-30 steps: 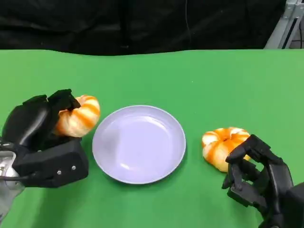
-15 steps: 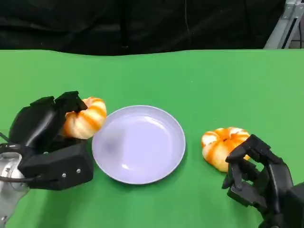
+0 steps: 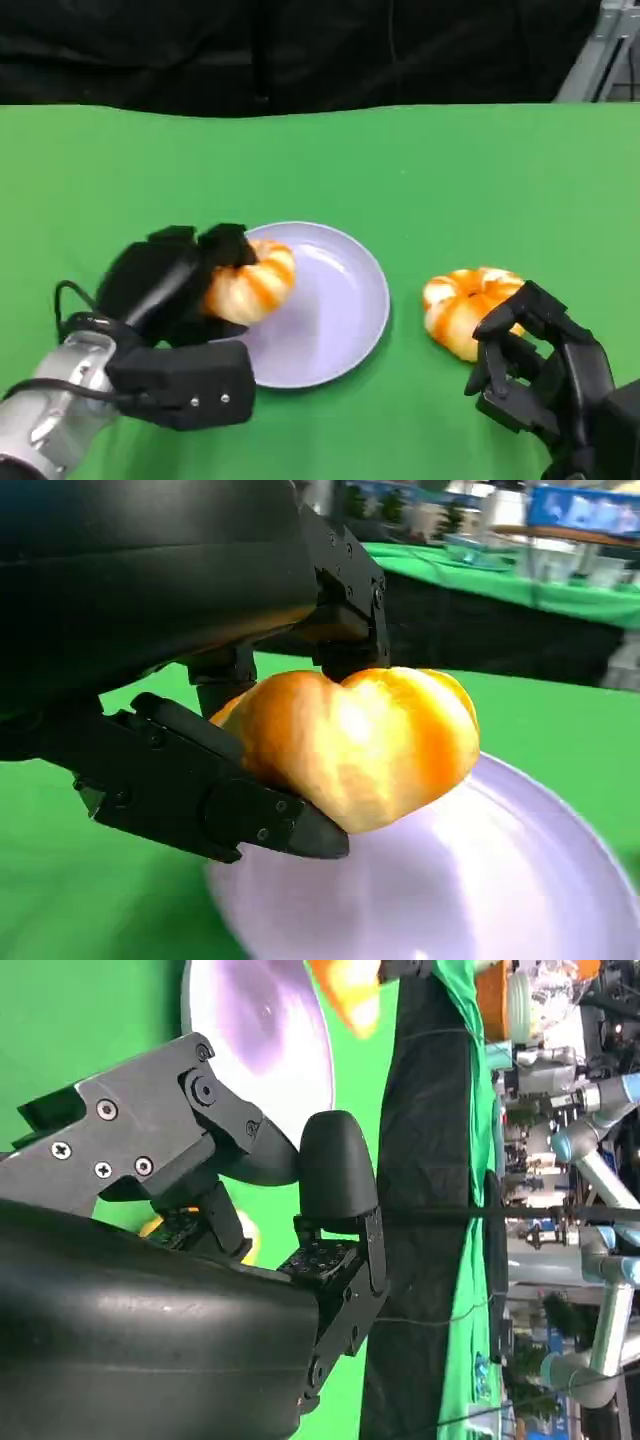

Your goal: Grasp the bread from the table and place it into the plate.

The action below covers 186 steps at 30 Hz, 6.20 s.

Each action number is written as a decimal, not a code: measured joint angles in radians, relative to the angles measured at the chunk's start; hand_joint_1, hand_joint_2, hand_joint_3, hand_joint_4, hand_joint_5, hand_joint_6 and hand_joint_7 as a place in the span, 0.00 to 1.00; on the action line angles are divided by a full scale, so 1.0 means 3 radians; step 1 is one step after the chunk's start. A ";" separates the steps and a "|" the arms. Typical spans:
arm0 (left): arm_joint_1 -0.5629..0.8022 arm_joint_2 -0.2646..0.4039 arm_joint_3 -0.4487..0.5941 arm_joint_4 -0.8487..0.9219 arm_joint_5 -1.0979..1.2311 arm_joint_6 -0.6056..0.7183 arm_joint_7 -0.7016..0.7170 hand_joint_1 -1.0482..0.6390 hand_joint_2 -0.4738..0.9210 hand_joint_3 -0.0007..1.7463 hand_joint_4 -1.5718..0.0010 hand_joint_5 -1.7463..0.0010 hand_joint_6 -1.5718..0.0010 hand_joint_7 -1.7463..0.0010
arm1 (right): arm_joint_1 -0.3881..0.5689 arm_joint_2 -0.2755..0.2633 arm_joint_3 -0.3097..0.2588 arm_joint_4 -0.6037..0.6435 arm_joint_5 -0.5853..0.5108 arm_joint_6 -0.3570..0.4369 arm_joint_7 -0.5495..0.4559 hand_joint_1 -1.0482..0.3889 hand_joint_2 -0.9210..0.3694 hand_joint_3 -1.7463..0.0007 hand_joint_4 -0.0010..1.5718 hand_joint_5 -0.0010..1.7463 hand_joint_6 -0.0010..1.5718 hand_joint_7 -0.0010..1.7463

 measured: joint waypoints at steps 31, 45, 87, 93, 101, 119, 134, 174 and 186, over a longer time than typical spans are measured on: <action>-0.0125 -0.0062 -0.0178 0.0182 0.0106 0.0028 -0.0091 0.57 1.00 0.21 0.67 0.07 0.61 0.23 | 0.0000 0.0019 0.0010 -0.0018 0.0001 0.0041 -0.0004 0.64 0.22 0.39 0.52 1.00 0.39 0.92; -0.0268 -0.0097 -0.0248 0.0398 0.0142 0.0006 -0.0096 0.53 1.00 0.23 0.69 0.05 0.61 0.27 | -0.0001 0.0016 0.0012 -0.0019 -0.0003 0.0042 -0.0004 0.63 0.22 0.39 0.53 1.00 0.39 0.93; -0.0586 -0.0287 -0.0472 0.0903 0.0297 0.0034 -0.0063 0.50 1.00 0.18 0.49 0.67 0.33 0.98 | -0.0001 0.0024 0.0028 -0.0021 -0.0028 0.0042 -0.0056 0.64 0.22 0.38 0.53 1.00 0.38 0.94; -0.0605 -0.0269 -0.0542 0.0866 0.0363 0.0088 -0.0146 0.34 1.00 0.23 0.57 0.97 0.50 1.00 | -0.0001 0.0024 0.0029 -0.0021 -0.0028 0.0042 -0.0052 0.63 0.22 0.37 0.53 1.00 0.38 0.94; -0.0602 -0.0170 -0.0532 0.0667 0.0260 0.0085 -0.0534 0.12 1.00 0.35 0.80 1.00 0.67 1.00 | 0.0000 0.0022 0.0029 -0.0024 -0.0024 0.0042 -0.0041 0.63 0.23 0.37 0.53 1.00 0.38 0.94; -0.0379 0.0060 -0.0370 0.0000 -0.0139 0.0096 -0.1305 0.00 1.00 0.36 0.99 1.00 0.80 1.00 | -0.0002 0.0020 0.0026 -0.0027 -0.0025 0.0038 -0.0042 0.64 0.23 0.37 0.53 1.00 0.38 0.94; -0.0136 0.0292 0.0001 -0.0727 -0.0620 0.0192 -0.1929 0.00 1.00 0.30 0.96 0.98 0.79 0.99 | -0.0005 0.0017 0.0023 -0.0027 -0.0049 0.0039 -0.0054 0.63 0.23 0.36 0.53 1.00 0.38 0.94; 0.1514 -0.0060 0.1813 -0.1803 -0.4089 0.1839 -0.3132 0.64 0.84 0.74 0.40 0.00 0.52 0.00 | -0.0043 0.0027 0.0021 -0.0023 -0.0048 0.0041 -0.0036 0.64 0.23 0.37 0.54 1.00 0.39 0.93; 0.1469 -0.0224 0.1931 -0.1288 -0.4225 0.1908 -0.3343 0.63 0.78 0.83 0.39 0.00 0.50 0.00 | -0.0041 0.0047 0.0005 -0.0018 -0.0046 0.0035 -0.0031 0.63 0.25 0.35 0.54 1.00 0.39 0.94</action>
